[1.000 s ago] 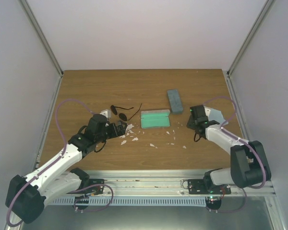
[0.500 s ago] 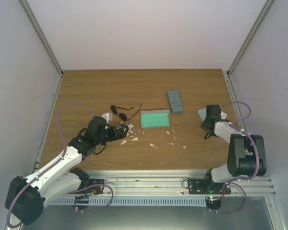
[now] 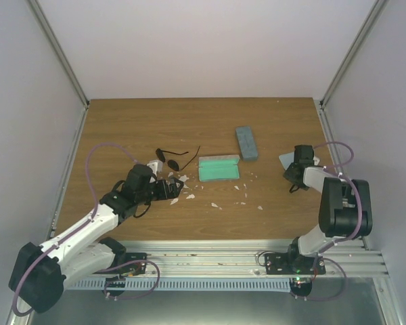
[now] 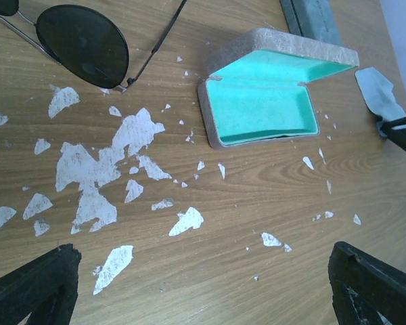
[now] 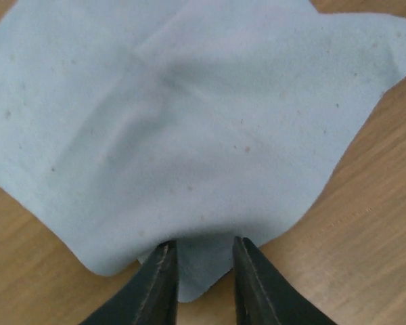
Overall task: Organize the sunglasses
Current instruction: Adjust the glasses cleaning cloth at the center of the board.
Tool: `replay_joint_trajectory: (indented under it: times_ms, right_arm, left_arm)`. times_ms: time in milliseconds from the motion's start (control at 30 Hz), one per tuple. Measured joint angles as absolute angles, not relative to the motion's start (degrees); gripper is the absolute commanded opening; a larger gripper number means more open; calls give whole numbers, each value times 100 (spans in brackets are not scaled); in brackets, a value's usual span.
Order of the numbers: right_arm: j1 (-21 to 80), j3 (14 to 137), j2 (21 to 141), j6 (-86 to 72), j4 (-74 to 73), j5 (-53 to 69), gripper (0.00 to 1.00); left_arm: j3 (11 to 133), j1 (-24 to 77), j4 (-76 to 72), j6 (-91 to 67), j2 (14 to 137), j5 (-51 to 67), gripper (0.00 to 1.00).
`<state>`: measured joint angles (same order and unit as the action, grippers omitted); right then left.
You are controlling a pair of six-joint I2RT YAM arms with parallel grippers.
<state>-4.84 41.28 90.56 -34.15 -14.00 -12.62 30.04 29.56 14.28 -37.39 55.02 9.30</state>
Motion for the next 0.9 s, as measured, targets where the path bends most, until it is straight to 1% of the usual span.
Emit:
replay_joint_trajectory:
  times_ms: [100,133,367,567,733,900]
  right_arm:
    - [-495,4169,9124,-3358,-1282,-1149,2]
    - [-502,4176,9142,-3354,-1249,-1114,1]
    - [-506,4160,9065,-3256,-1262,-755,1]
    - [-294,3811,8254,-3264,-1870,-134,1]
    - [412,3562,7533,-3516,-2261,336,1]
    - [1503,3435,7131,-4047,-2515,770,1]
  left_arm:
    - [3004,2956,1428,-3653,5537,947,99]
    - [3004,2956,1431,-3636,5546,952,99]
    - [3004,2947,1400,-3535,5636,1024,99]
    - [3004,2947,1369,-3533,5719,1111,99]
    - [3004,2947,1234,-3538,5843,1262,99]
    - [3002,2947,1048,-3562,6047,1448,99]
